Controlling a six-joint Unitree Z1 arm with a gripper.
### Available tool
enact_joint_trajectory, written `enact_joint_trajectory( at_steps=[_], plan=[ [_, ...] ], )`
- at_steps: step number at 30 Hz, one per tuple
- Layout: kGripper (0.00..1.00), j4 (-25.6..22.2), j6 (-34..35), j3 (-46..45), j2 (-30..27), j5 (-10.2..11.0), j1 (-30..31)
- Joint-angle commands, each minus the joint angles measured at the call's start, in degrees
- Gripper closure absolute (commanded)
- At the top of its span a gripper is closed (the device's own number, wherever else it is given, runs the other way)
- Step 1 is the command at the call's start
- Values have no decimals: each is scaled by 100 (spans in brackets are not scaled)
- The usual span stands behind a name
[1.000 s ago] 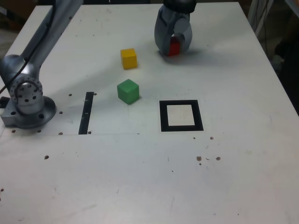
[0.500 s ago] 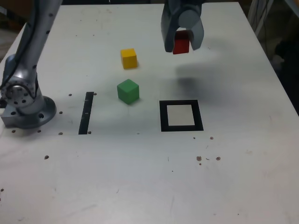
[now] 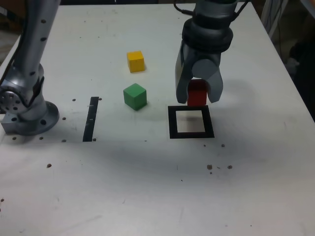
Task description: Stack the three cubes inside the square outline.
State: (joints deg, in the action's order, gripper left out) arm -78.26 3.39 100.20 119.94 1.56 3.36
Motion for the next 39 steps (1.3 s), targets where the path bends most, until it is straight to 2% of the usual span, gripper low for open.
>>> enact_joint_trajectory(
  at_steps=[1, 14, 20, 28, 31, 37, 39],
  plan=[
    [77, 60, 11, -94, 39, -18, -22],
    [77, 351, 67, -570, 64, -172, 12],
    [77, 756, 91, -891, 99, -284, 88],
    [75, 835, 97, -949, 122, -239, 94],
    [67, 805, 102, -930, 159, -241, 94],
    [34, 771, 72, -836, 350, -347, 94],
    [27, 779, 66, -826, 376, -353, 95]
  ],
)
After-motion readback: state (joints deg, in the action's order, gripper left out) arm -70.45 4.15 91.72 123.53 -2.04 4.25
